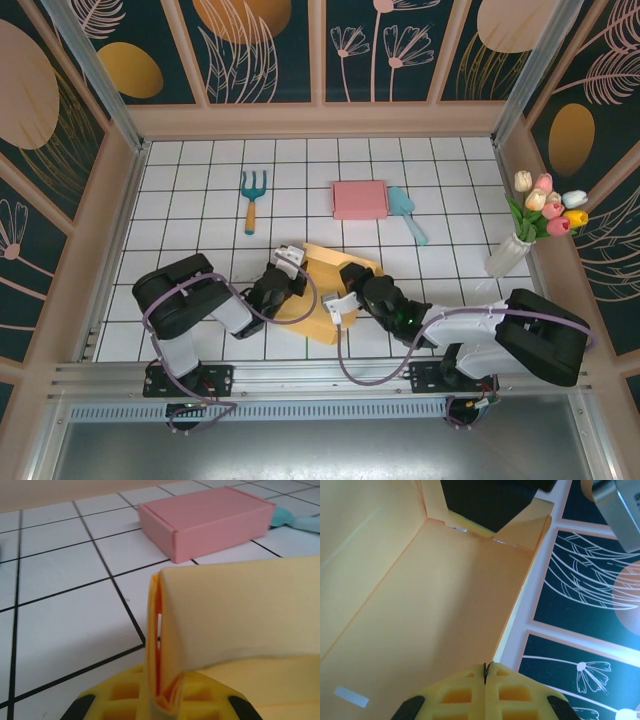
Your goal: Fold the paper box
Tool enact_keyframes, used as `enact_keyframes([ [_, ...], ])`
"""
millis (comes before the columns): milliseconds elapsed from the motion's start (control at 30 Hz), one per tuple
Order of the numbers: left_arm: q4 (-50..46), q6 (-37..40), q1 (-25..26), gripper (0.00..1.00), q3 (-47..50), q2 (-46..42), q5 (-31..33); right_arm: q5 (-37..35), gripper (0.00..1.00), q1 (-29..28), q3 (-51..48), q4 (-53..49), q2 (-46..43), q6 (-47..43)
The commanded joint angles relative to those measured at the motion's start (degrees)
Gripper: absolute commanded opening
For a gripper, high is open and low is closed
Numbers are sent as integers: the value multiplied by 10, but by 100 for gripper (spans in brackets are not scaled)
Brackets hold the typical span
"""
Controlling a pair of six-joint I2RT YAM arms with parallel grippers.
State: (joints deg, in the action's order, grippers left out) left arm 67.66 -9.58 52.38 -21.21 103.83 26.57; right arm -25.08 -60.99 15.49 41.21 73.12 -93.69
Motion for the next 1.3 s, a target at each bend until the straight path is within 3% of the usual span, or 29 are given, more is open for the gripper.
enact_keyframes([
  [0,-49,-39,-6,0,-4,12,156,-19,0,-7,-8,-72,13,12],
  [233,-42,-28,-5,0,0,4,128,-17,0,-8,3,-75,10,46],
  [567,-4,-27,-6,0,16,16,111,7,23,-5,28,-98,-15,124],
  [867,28,-24,-6,0,31,25,109,70,35,-6,37,-183,-147,223],
  [1000,53,-22,-6,0,45,25,105,64,36,-9,44,-204,-237,342],
  [1267,94,-10,-6,0,61,34,87,17,48,-3,143,-315,-331,790],
])
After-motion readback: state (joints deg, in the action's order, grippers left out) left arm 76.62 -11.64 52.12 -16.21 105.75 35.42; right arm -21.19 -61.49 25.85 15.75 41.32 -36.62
